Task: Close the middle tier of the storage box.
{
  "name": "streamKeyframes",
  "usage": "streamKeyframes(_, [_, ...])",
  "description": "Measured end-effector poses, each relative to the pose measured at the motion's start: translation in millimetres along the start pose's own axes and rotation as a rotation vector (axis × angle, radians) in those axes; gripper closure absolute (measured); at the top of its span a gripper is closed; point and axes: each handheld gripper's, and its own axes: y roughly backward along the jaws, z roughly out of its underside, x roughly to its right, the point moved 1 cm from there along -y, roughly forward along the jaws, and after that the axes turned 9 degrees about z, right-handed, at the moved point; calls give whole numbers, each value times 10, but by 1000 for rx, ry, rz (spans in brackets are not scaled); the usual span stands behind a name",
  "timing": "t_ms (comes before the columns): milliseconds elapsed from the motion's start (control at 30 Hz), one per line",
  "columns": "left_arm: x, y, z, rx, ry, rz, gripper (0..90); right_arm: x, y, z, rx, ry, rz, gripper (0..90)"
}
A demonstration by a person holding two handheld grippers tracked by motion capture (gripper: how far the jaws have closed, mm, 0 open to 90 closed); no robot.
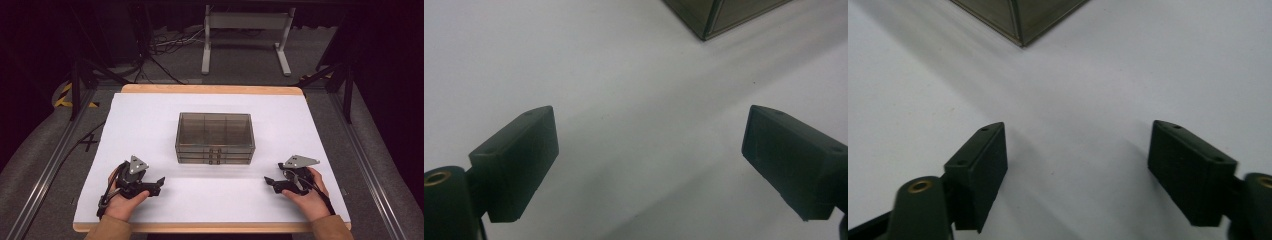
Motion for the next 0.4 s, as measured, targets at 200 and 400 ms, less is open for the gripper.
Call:
streamKeyframes(200, [6,-2,1,-5,0,1,88,-17,-17,-1,-13,13,14,119])
streamKeyframes(400, [-3,-8,3,-10,-2,-2,84,-5,-50,-9,-49,-7,43,1])
